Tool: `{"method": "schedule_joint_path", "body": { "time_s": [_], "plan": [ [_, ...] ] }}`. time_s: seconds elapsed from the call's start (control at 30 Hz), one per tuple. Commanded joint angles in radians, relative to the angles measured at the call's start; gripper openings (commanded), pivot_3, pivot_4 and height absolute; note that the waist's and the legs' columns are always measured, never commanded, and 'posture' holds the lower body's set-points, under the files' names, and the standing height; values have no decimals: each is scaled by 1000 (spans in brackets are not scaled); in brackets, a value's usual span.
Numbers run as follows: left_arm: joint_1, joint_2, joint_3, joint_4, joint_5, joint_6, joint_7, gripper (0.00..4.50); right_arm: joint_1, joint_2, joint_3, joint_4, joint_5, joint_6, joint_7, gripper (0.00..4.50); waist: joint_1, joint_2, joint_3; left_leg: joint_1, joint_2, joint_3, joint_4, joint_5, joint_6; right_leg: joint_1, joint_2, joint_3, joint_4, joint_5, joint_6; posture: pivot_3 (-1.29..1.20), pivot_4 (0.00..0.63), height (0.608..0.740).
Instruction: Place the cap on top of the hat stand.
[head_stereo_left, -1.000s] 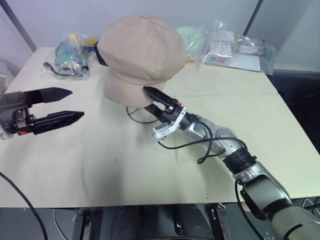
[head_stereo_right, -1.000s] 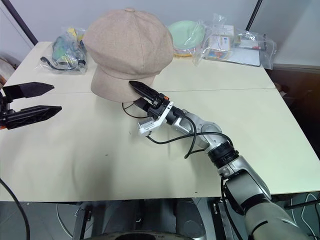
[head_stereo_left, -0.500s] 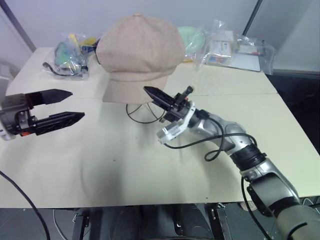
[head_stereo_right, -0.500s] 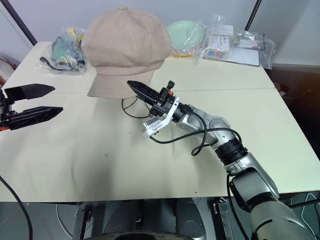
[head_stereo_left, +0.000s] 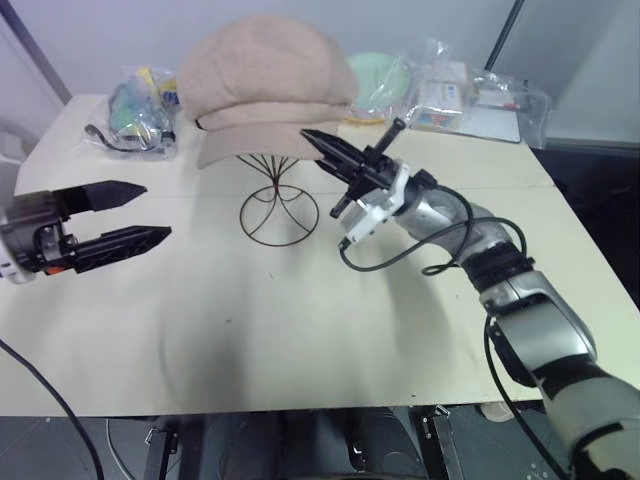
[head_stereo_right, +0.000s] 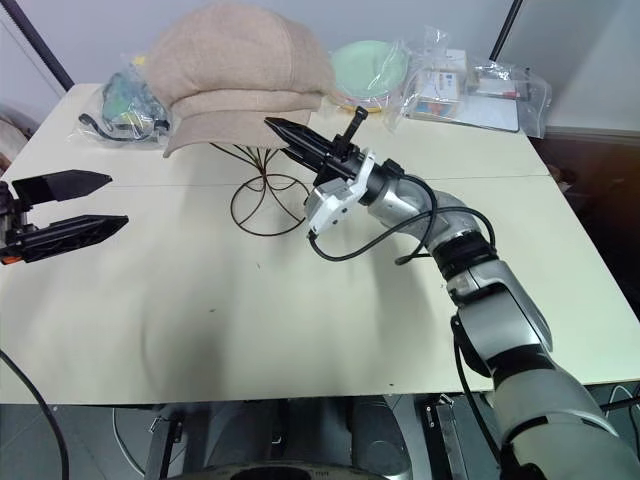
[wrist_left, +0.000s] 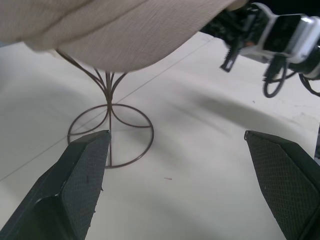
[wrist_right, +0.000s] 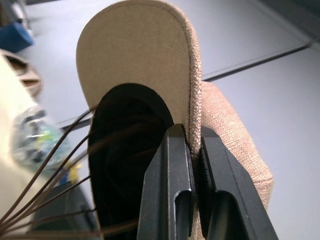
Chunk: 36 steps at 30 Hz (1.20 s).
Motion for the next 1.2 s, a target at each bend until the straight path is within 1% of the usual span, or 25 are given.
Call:
{"method": "schedule_joint_path", "body": {
  "time_s": [0.03,0.1,0.17,0.3,0.43,0.53,0.57,0.67,0.7,0.8,0.83,0.87,0.9,0.97,1.03,1.13,1.17,1.2],
  "plan": [
    [-10,5,52,-14,-1,-9,5,4500,-57,25,14,115,-47,-85,-39,55,0,0,0,0,0,0,0,0,0,0,0,0,0,0,0,0,150,740],
    [-10,5,58,-19,-4,-5,9,4500,-74,47,29,171,-74,-113,-56,55,-2,0,0,0,0,0,0,0,0,0,0,0,0,0,0,0,150,740],
    [-10,8,64,-21,-4,-4,12,4500,-89,58,53,201,-139,-110,-103,55,-5,0,0,0,0,0,0,0,-1,0,0,0,0,0,0,0,150,740],
    [-7,13,88,-25,-11,9,18,4500,-101,56,101,199,-283,-49,-234,55,-13,0,0,0,0,0,0,1,-2,-1,0,0,1,0,0,0,150,740],
    [-6,15,98,-28,-16,19,20,4500,-95,44,146,192,-372,-33,-332,55,-20,0,0,0,0,-1,-1,1,-2,-1,1,0,1,0,-1,0,150,740],
    [-5,17,101,-31,-16,25,18,4500,-95,39,174,207,-404,-16,-367,55,-20,0,0,0,0,-1,-1,1,-2,-1,1,0,1,0,-1,0,150,740],
    [-4,17,102,-31,-16,25,17,4500,-96,39,178,212,-406,-11,-372,352,-20,0,0,0,0,-1,-1,1,-2,-1,1,0,1,0,-1,0,150,740],
    [-11,19,92,-24,-12,23,15,4500,-93,30,184,217,-394,-9,-356,1461,-20,0,0,0,0,-1,-1,1,-2,-1,1,0,1,0,-1,0,150,740],
    [-12,19,90,-22,-11,22,14,4500,-92,27,187,215,-392,-9,-353,2142,-20,0,0,0,0,-1,-1,1,-2,-1,1,0,1,0,-1,0,150,740],
    [-16,18,79,-21,-9,18,14,4500,-71,2,187,185,-381,-12,-330,3746,-19,0,0,0,0,-1,-1,1,-2,-1,1,0,1,0,-1,0,150,740],
    [-18,17,76,-20,-9,16,16,4500,-59,-12,185,171,-376,-12,-315,4205,-19,0,0,0,0,-1,-1,1,-2,-1,1,0,1,0,-1,0,150,740],
    [-21,16,73,-18,-9,15,16,4500,-45,-32,180,152,-370,-8,-297,4447,-18,0,0,0,0,-1,-1,1,-2,-1,1,0,1,0,-1,0,150,740],
    [-22,14,71,-18,-9,15,17,4500,-28,-57,173,130,-360,-6,-269,4447,-16,0,0,0,0,-1,-1,1,-2,-1,1,0,1,0,-1,0,150,740],
    [-20,9,67,-16,-4,11,15,4500,10,-118,153,92,-299,-17,-171,4447,-15,0,0,0,0,-1,-1,1,-2,-1,1,0,1,0,-1,0,150,740],
    [-16,5,66,-17,0,7,13,4500,50,-175,124,26,-242,-16,-105,4447,-15,0,0,0,-1,-1,-1,1,-2,0,1,0,1,0,-1,0,150,740],
    [1,1,77,-9,13,3,3,4500,134,-279,74,-119,-58,-10,61,4447,-19,0,0,0,0,-1,-1,1,-2,0,1,0,1,-1,-1,0,150,740],
    [8,0,82,-3,20,0,-2,4500,163,-315,68,-173,30,2,135,4447,-20,0,0,0,0,-1,-1,1,-2,0,1,0,1,-1,-1,0,150,740],
    [15,-1,87,4,29,-3,-8,4500,201,-363,84,-243,173,42,251,4447,-20,0,0,0,0,-1,-1,1,-2,-1,1,1,1,-1,-1,0,150,740]
  ]
}}
